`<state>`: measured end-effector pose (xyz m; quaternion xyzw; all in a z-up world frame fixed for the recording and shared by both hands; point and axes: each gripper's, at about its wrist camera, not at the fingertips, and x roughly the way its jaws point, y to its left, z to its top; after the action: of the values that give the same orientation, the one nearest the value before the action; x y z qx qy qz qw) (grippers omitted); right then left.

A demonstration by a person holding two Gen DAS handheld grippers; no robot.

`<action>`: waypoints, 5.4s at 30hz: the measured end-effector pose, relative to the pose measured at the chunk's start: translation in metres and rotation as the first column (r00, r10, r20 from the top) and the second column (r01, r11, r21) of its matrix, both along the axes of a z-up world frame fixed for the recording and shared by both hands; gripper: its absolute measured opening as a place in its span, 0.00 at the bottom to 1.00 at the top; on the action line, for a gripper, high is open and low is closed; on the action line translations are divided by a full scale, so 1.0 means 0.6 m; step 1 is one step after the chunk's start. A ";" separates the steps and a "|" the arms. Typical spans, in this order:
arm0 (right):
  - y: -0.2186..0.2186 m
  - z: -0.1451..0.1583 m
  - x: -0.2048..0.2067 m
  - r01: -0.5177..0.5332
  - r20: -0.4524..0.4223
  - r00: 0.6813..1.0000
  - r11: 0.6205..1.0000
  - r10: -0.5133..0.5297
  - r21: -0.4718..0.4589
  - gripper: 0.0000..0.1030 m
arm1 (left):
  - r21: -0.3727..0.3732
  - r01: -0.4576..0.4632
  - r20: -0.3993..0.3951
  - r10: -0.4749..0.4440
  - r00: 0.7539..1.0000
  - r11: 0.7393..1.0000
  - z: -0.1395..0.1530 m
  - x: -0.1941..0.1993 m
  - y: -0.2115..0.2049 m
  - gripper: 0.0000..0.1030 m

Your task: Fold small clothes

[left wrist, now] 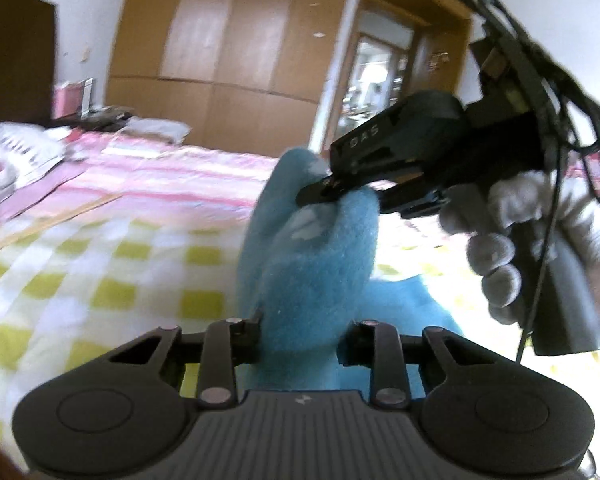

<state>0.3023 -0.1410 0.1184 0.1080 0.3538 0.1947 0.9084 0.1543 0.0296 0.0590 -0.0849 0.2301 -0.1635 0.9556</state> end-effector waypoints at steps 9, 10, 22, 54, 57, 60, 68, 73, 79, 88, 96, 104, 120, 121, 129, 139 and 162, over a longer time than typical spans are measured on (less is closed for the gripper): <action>-0.179 -0.012 -0.007 0.121 -0.002 0.993 0.990 -0.121 0.071 0.21 | 0.060 0.140 0.035 -0.143 0.989 0.988 0.016 0.010 -0.158 0.34; -0.196 -0.021 -0.009 0.134 -0.009 0.991 0.988 -0.134 0.083 0.21 | 0.065 0.152 0.030 -0.155 0.988 0.986 0.014 0.012 -0.175 0.34; -0.338 -0.157 -0.013 0.220 -0.113 0.972 0.965 -0.205 0.140 0.21 | 0.228 0.232 -0.024 -0.233 0.972 0.946 -0.064 -0.003 -0.328 0.35; -0.341 -0.190 -0.226 0.148 -0.113 0.985 0.975 -0.130 0.167 0.17 | 0.305 0.191 -0.006 -0.199 0.980 0.933 -0.030 -0.080 -0.243 0.45; -0.367 -0.223 -0.243 0.216 -0.148 0.971 0.956 -0.189 0.200 0.11 | 0.315 0.144 -0.014 -0.147 0.989 0.938 -0.042 -0.052 -0.238 0.46; -0.386 -0.254 -0.259 0.258 -0.183 0.959 0.930 -0.215 0.263 0.10 | 0.308 0.133 -0.093 -0.109 0.990 0.942 -0.072 -0.023 -0.230 0.46; -0.380 -0.194 -0.260 0.226 -0.077 0.974 0.938 -0.213 0.262 0.30 | 0.298 0.144 -0.117 -0.114 0.987 0.944 -0.092 -0.009 -0.221 0.46; -0.373 -0.194 -0.203 0.257 -0.056 0.966 0.924 -0.251 0.284 0.51 | 0.292 0.149 -0.111 -0.122 0.986 0.945 -0.084 -0.007 -0.222 0.46; -0.347 -0.225 -0.151 0.267 -0.076 0.964 0.926 -0.256 0.267 0.51 | 0.298 0.153 -0.107 -0.126 0.986 0.942 -0.081 -0.001 -0.231 0.46; -0.370 -0.215 -0.165 0.273 -0.032 0.960 0.903 -0.279 0.332 0.20 | 0.314 0.160 -0.103 -0.134 0.986 0.936 -0.076 0.000 -0.249 0.46; -0.388 -0.258 -0.157 0.322 -0.090 0.946 0.879 -0.310 0.352 0.20 | 0.378 0.160 -0.152 -0.109 0.982 0.912 -0.093 0.014 -0.278 0.48; -0.359 -0.236 -0.164 0.319 -0.027 0.946 0.920 -0.322 0.227 0.24 | 0.384 0.152 -0.180 -0.087 0.980 0.911 -0.091 0.019 -0.284 0.48; -0.313 -0.188 -0.190 0.319 0.148 0.939 0.947 -0.310 -0.037 0.29 | 0.420 0.140 -0.204 -0.057 0.977 0.897 -0.087 0.024 -0.299 0.48; -0.309 -0.193 -0.188 0.318 0.149 0.940 0.946 -0.307 -0.056 0.28 | 0.424 0.140 -0.205 -0.055 0.977 0.895 -0.087 0.025 -0.301 0.48; -0.304 -0.220 -0.179 0.333 0.178 0.935 0.931 -0.306 -0.147 0.27 | 0.455 0.148 -0.219 -0.051 0.974 0.878 -0.085 0.027 -0.316 0.49; -0.318 -0.225 -0.177 0.342 0.155 0.933 0.934 -0.324 -0.107 0.27 | 0.487 0.154 -0.240 -0.038 0.970 0.860 -0.080 0.032 -0.331 0.50; -0.310 -0.215 -0.174 0.356 0.149 0.930 0.924 -0.336 -0.138 0.32 | 0.392 -0.001 -0.122 0.053 0.991 0.920 -0.035 0.024 -0.242 0.60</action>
<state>0.1978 -0.3270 -0.0106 0.0824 0.2873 0.0079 0.9543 0.1686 -0.1155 0.0381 0.0935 0.3190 -0.0951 0.9383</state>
